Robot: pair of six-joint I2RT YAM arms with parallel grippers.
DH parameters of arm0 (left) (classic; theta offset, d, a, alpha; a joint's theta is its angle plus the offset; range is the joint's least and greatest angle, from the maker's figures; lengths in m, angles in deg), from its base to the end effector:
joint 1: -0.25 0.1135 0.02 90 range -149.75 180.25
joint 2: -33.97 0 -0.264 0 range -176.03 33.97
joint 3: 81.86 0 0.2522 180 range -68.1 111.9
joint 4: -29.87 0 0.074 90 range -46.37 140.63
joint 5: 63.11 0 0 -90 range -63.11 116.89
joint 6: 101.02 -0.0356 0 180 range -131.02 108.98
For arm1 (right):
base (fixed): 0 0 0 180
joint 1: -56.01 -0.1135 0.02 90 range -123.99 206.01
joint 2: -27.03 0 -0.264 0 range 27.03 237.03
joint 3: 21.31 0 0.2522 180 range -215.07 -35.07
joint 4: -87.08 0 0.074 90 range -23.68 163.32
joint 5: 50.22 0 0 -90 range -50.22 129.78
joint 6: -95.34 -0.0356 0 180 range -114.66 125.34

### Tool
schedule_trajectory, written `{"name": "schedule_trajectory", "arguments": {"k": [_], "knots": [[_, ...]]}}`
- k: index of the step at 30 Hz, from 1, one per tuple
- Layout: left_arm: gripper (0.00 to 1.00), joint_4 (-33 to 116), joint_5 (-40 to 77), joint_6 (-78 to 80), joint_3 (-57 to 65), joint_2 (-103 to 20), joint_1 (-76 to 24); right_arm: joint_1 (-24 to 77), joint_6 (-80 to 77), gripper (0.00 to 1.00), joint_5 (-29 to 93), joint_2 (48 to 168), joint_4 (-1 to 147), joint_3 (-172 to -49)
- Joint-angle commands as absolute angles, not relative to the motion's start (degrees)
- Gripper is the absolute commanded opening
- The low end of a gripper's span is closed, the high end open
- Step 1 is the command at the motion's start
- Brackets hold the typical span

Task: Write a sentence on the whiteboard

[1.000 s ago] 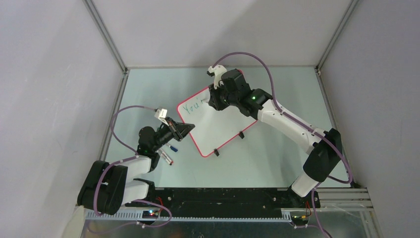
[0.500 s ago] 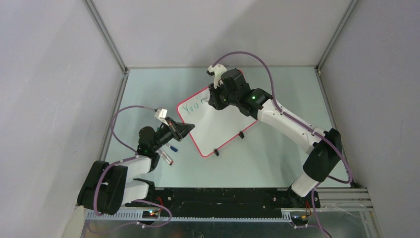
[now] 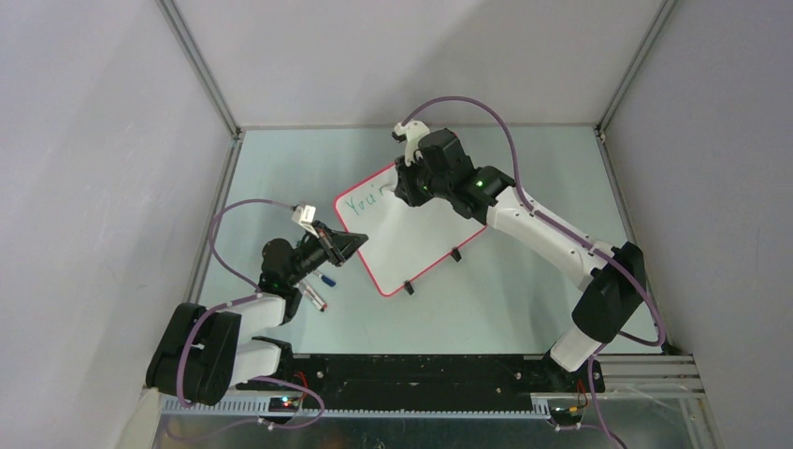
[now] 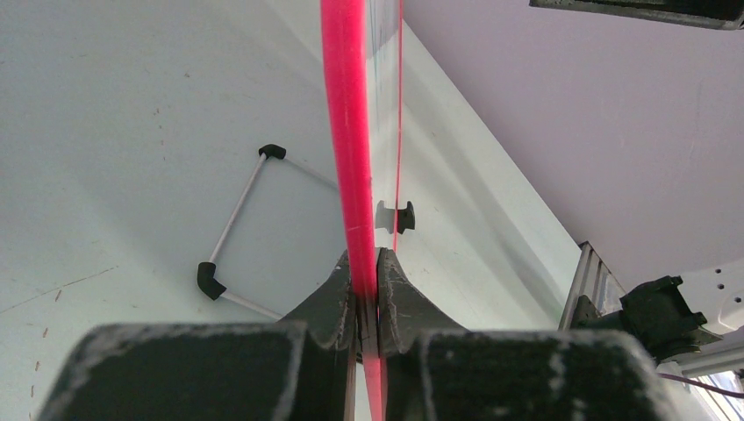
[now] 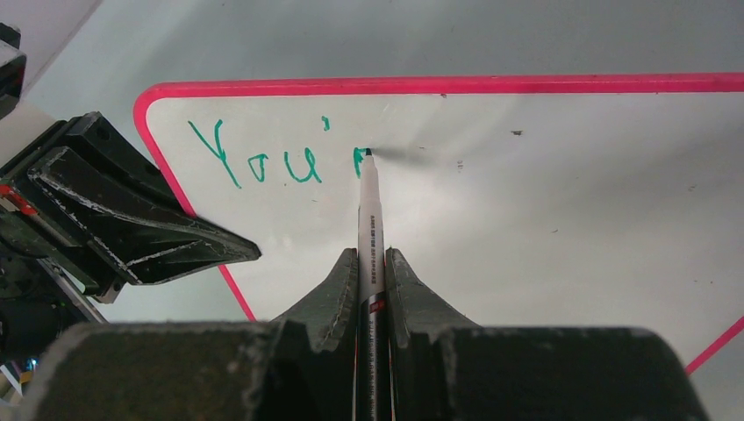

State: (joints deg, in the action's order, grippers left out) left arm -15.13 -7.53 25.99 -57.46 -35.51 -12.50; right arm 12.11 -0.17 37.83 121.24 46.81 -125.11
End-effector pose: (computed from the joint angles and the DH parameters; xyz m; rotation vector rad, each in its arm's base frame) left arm 0.1993 -0.0657 0.1820 0.1493 1.6866 -1.1341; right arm 0.2746 0.2660 0.3629 -0.7282 2.0281 0.5462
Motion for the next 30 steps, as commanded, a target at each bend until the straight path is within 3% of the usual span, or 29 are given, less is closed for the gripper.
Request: {"name": "schedule_trajectory", "arguments": {"k": [1, 15, 30], "knots": [[0.05, -13.6, -7.0, 19.5, -56.9, -35.0, -12.7, 12.8, -0.1, 0.0, 39.8, 121.3, 47.4, -127.5], [0.05, -13.7, -7.1, 19.6, -56.9, -35.1, -12.7, 12.8, -0.1, 0.0, 37.5, 116.4, 51.4, -123.4], [0.05, -13.7, -7.0, 19.6, -56.9, -35.0, -12.7, 12.2, 0.1, 0.0, 35.7, 119.0, 50.3, -125.6]]}}
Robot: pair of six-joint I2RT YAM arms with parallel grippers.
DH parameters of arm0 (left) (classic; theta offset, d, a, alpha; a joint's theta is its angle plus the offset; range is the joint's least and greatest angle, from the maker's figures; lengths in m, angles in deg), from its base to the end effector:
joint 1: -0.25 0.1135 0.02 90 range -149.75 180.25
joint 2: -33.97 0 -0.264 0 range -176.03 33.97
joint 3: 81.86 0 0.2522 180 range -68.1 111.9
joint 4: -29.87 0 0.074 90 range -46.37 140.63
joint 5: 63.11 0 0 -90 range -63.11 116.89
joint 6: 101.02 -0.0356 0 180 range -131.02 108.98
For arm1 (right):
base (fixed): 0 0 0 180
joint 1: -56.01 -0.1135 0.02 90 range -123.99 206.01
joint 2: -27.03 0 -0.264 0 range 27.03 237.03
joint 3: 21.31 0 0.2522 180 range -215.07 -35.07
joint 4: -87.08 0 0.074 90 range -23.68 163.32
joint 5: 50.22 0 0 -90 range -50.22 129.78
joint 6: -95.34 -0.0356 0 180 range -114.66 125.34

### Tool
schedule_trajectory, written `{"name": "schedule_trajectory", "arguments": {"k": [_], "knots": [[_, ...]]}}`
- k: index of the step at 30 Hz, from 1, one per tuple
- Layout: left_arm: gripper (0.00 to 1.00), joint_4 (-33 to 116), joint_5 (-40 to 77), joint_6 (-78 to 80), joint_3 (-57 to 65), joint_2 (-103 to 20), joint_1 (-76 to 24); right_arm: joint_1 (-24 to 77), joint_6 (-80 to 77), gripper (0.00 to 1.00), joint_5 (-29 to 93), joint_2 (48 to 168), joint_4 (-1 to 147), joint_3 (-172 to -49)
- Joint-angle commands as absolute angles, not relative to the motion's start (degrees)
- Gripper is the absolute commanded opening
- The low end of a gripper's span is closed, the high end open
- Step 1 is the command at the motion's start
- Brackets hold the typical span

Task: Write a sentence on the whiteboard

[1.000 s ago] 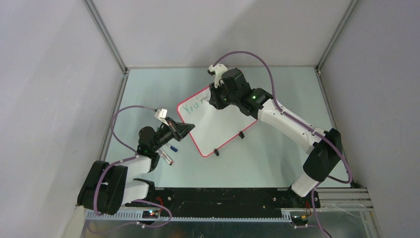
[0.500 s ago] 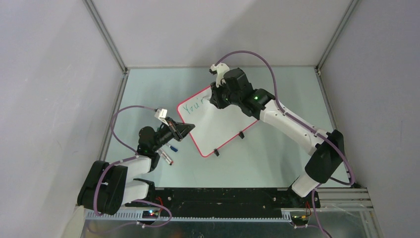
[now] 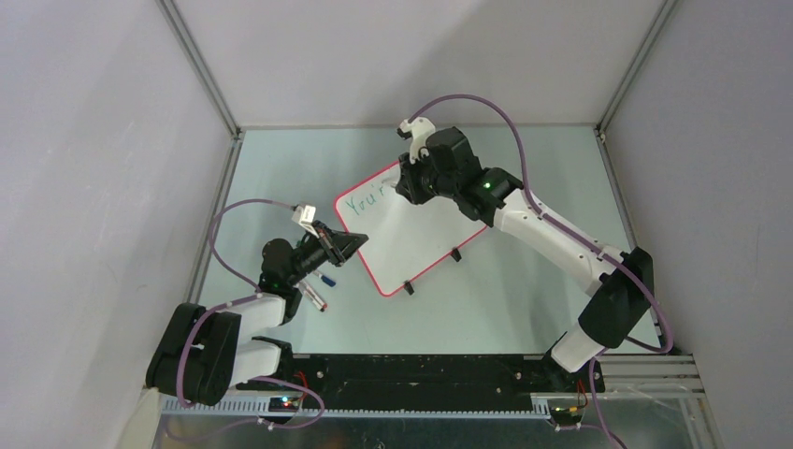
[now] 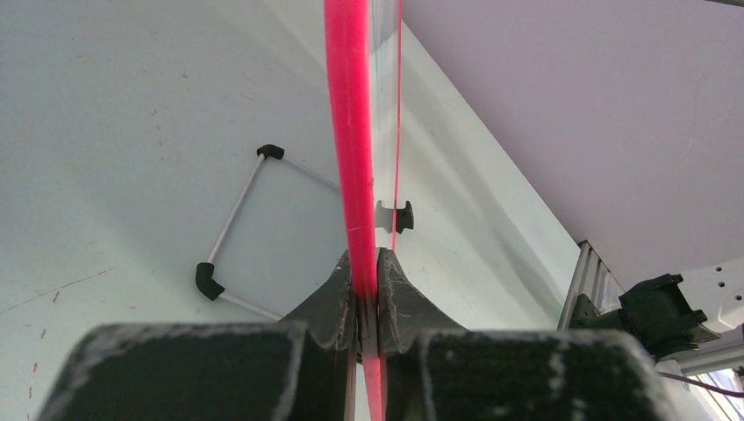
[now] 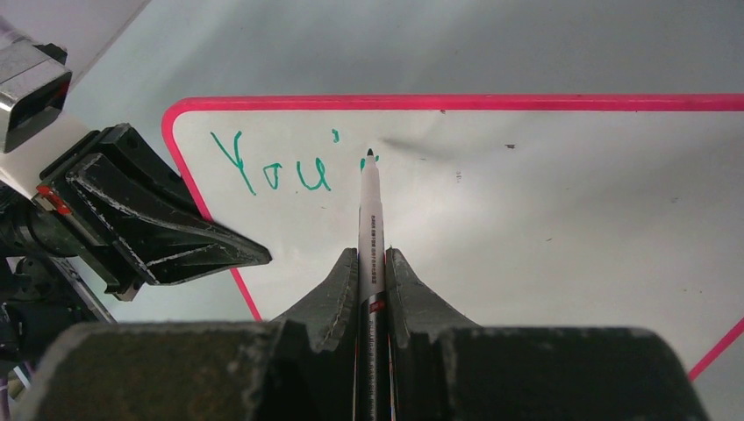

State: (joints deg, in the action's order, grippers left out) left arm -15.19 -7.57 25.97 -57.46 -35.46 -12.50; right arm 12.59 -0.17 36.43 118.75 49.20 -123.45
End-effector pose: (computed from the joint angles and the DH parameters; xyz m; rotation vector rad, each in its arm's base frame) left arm 0.1992 -0.0657 0.1823 0.1509 1.6847 -1.1343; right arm 0.2696 0.2580 0.3725 -0.7178 1.9751 0.5844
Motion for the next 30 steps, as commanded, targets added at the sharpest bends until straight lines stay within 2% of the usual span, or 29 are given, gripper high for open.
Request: {"name": "schedule_trajectory", "arguments": {"k": [1, 30], "knots": [[0.05, -13.7, -7.1, 19.6, -56.9, -35.0, -12.7, 12.2, 0.1, 0.0, 35.6, 119.1, 50.2, -125.6], [0.05, -13.4, -7.0, 19.4, -57.0, -34.6, -12.7, 11.5, 0.6, 0.0, 35.1, 121.3, 49.4, -127.3]]}}
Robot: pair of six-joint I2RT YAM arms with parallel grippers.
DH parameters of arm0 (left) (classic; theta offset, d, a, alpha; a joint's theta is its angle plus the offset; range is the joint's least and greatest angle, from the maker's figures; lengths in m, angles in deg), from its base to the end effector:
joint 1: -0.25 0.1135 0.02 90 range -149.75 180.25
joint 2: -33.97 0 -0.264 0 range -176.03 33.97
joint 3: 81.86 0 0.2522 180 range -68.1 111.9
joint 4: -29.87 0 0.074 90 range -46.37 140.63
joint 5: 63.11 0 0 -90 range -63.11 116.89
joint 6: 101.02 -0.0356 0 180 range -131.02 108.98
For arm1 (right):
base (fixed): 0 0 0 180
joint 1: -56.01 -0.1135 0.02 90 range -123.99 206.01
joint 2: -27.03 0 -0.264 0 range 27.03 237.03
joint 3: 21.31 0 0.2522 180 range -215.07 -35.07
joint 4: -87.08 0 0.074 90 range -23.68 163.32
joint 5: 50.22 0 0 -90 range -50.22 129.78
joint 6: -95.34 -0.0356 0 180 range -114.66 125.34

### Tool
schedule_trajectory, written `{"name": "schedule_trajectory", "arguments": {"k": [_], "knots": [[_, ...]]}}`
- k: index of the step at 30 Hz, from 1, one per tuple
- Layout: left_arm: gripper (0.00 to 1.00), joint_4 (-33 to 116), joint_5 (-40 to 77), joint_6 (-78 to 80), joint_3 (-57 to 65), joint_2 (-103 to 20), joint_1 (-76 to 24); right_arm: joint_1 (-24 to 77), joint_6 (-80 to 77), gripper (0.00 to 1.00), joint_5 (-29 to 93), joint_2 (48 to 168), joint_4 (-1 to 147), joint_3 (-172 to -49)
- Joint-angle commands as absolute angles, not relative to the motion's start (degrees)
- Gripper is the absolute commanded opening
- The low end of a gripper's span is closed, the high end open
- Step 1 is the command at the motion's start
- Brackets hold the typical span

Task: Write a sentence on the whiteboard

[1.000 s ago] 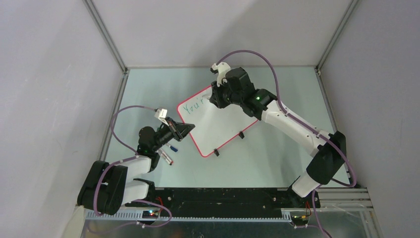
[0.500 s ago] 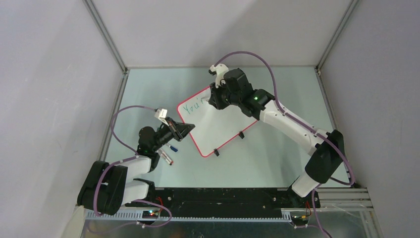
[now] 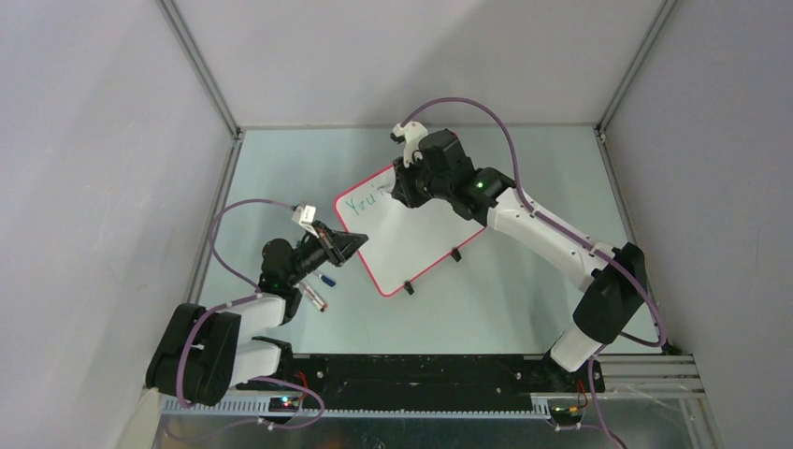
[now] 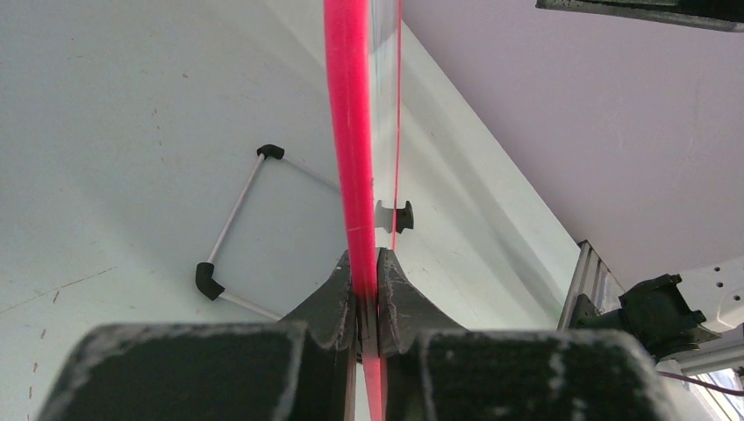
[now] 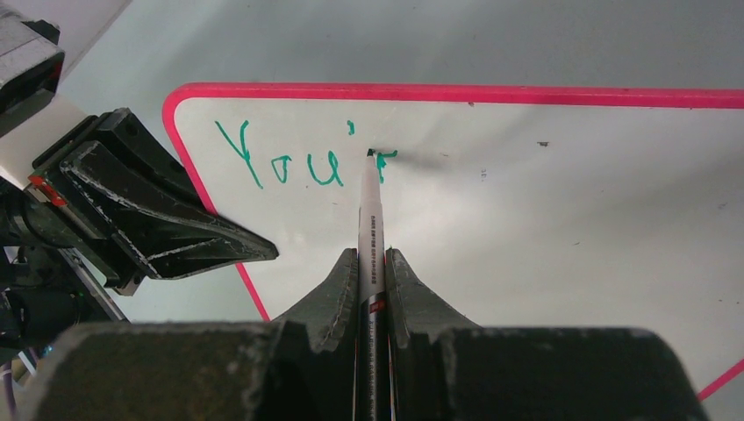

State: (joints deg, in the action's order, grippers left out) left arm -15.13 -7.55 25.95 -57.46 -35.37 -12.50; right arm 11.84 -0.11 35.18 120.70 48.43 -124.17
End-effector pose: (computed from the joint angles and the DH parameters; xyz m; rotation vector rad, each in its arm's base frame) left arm 0.1991 -0.0657 0.1825 0.1511 1.6840 -1.1337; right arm 0.2714 0.2677 0.3634 -0.7570 2.0031 0.6023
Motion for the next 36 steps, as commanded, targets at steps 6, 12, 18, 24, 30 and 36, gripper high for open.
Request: {"name": "schedule_trajectory", "arguments": {"k": [6, 12, 18, 24, 30, 36], "knots": [[0.05, -13.3, -7.0, 19.4, -57.0, -34.6, -12.7, 11.5, 0.6, 0.0, 35.8, 121.4, 49.2, -127.6], [0.05, -13.3, -7.0, 19.4, -57.0, -34.6, -12.7, 11.6, 0.6, 0.0, 36.4, 121.5, 48.8, -127.5], [0.05, -13.2, -6.9, 19.3, -57.0, -34.6, -12.8, 11.8, 0.6, 0.0, 37.0, 121.2, 48.6, -127.1], [0.05, -13.2, -6.9, 19.3, -57.0, -34.7, -12.7, 12.1, 0.4, 0.0, 37.2, 120.3, 48.9, -125.5], [0.05, -13.1, -6.8, 19.4, -56.9, -34.7, -12.7, 12.3, 0.3, 0.0, 37.2, 119.2, 49.3, -123.8], [0.05, -13.1, -6.8, 19.4, -57.0, -34.6, -12.7, 12.4, 0.1, 0.0, 37.3, 118.7, 49.3, -123.2]]}}
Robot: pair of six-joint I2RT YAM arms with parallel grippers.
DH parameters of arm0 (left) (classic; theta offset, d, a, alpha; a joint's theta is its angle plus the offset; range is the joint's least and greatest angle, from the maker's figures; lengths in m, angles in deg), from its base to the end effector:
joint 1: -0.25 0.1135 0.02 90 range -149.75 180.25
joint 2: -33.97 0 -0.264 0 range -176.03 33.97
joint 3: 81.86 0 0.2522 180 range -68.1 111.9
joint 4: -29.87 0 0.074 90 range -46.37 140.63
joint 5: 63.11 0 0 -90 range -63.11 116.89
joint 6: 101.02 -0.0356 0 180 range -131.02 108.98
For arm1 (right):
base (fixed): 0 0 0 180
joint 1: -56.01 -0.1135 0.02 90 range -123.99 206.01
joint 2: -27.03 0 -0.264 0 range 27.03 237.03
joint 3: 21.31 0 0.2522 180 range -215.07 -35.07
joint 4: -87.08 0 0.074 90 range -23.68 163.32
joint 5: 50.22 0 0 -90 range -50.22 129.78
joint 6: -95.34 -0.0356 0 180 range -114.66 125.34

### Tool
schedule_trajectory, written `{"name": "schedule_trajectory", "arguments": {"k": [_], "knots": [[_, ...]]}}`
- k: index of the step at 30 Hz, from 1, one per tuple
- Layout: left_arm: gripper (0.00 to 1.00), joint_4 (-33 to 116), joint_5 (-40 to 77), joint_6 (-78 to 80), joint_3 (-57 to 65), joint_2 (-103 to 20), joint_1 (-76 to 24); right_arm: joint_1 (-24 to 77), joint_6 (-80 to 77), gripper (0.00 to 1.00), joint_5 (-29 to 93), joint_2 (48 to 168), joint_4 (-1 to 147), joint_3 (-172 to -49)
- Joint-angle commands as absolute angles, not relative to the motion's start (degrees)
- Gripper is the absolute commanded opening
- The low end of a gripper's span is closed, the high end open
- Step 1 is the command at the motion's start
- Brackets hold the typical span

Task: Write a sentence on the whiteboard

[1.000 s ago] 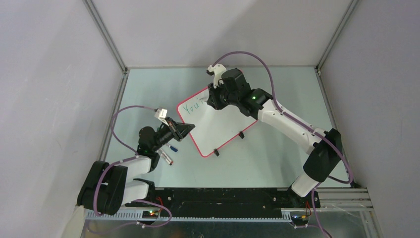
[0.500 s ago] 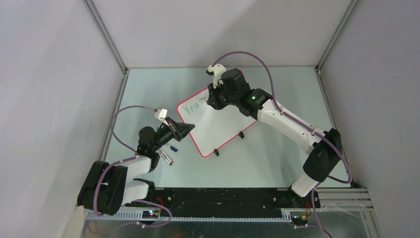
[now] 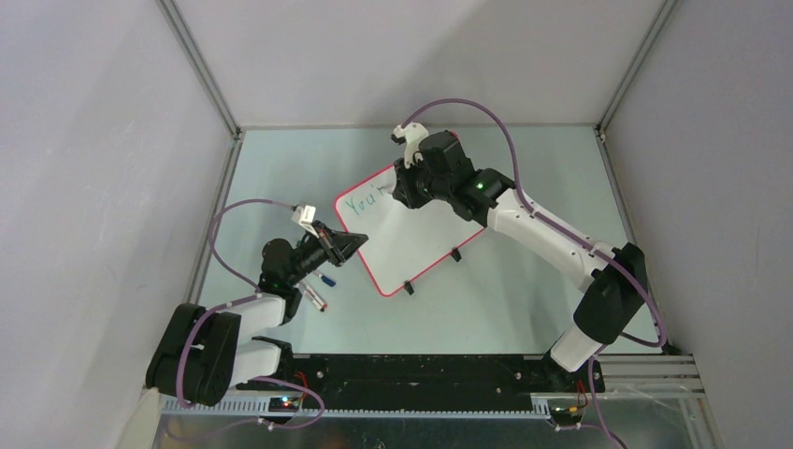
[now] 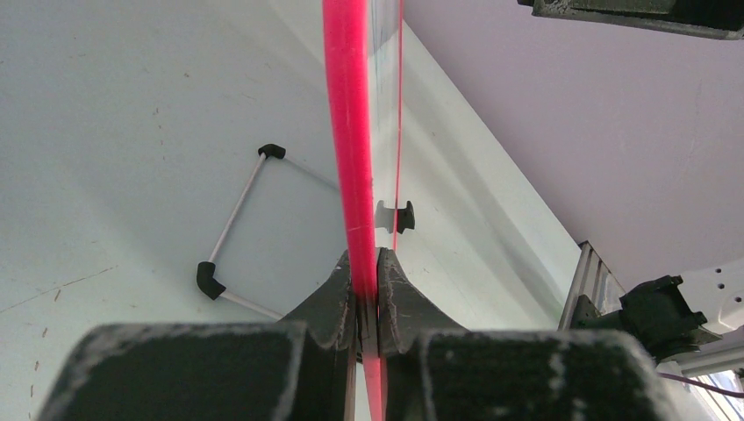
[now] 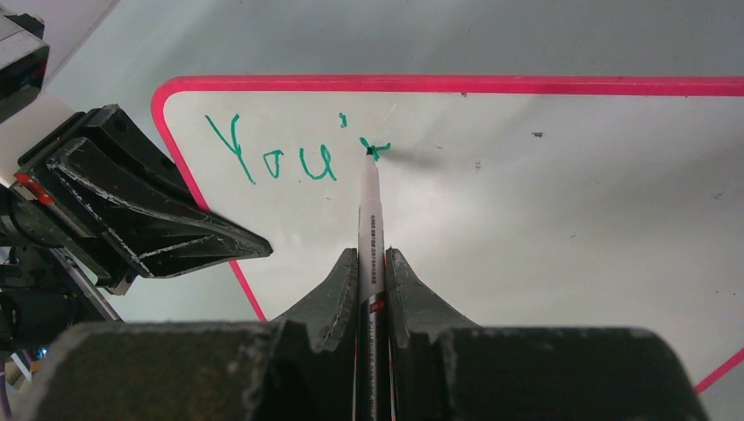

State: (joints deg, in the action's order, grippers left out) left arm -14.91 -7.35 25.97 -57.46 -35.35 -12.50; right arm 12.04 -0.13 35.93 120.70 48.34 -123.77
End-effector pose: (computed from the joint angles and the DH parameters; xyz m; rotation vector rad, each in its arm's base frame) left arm 0.1992 -0.0656 0.1822 0.1464 1.6872 -1.1316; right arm 0.2726 0.2663 0.3608 -0.7473 2.0134 0.5845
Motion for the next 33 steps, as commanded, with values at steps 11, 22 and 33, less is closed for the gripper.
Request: {"name": "schedule_trajectory", "arguments": {"k": [11, 22, 33], "knots": [[0.05, -13.4, -6.9, 19.4, -57.0, -34.8, -12.7, 12.4, 0.0, 0.0, 36.6, 117.2, 49.7, -123.7], [0.05, -13.3, -6.9, 19.5, -56.9, -34.9, -12.7, 13.3, 0.0, 0.0, 37.3, 115.4, 51.2, -122.2], [0.05, -13.3, -6.9, 19.5, -57.0, -34.8, -12.7, 13.9, 0.6, 0.0, 38.5, 116.2, 51.1, -121.5]]}}
